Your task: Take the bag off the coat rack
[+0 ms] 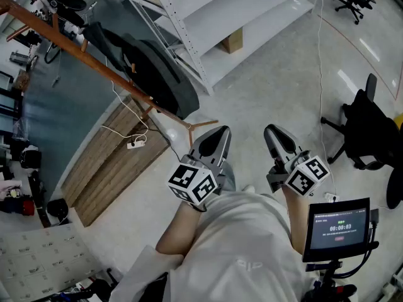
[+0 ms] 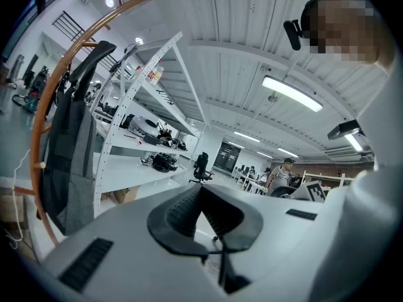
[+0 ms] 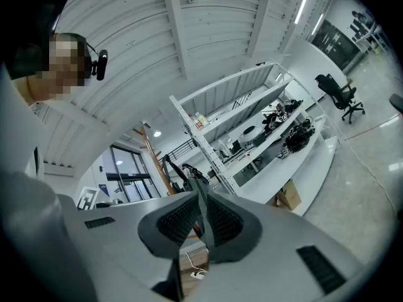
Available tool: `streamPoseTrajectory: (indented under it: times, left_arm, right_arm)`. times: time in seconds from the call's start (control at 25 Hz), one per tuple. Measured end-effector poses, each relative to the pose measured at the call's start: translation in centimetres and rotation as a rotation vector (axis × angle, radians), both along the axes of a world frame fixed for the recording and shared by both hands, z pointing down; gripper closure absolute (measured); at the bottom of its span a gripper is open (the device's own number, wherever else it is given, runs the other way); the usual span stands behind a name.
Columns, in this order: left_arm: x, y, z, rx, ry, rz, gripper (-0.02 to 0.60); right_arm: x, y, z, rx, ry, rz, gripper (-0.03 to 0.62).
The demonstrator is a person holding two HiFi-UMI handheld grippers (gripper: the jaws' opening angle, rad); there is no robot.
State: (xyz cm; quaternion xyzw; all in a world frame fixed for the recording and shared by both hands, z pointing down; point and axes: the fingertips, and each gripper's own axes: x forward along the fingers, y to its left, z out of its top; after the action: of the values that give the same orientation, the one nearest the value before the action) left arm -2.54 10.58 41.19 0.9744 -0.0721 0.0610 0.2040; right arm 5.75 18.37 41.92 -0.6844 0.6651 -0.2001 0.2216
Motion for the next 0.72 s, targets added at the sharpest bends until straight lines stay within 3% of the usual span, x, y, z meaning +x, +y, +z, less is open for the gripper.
streamPoseTrajectory:
  times: [0.36,0.72]
  left_arm:
    - [4.1,-10.7,-0.9,0.005,0.023,0.030,0.575]
    - [5.8,-21.8,-1.7,0.015,0.040,0.030,0.575]
  right_arm:
    - [3.1,-10.8,-0.4,-0.011,0.005,0.006,0.564]
    - [4.4,-23.0,-1.7,0.010,0.015,-0.021,0.563]
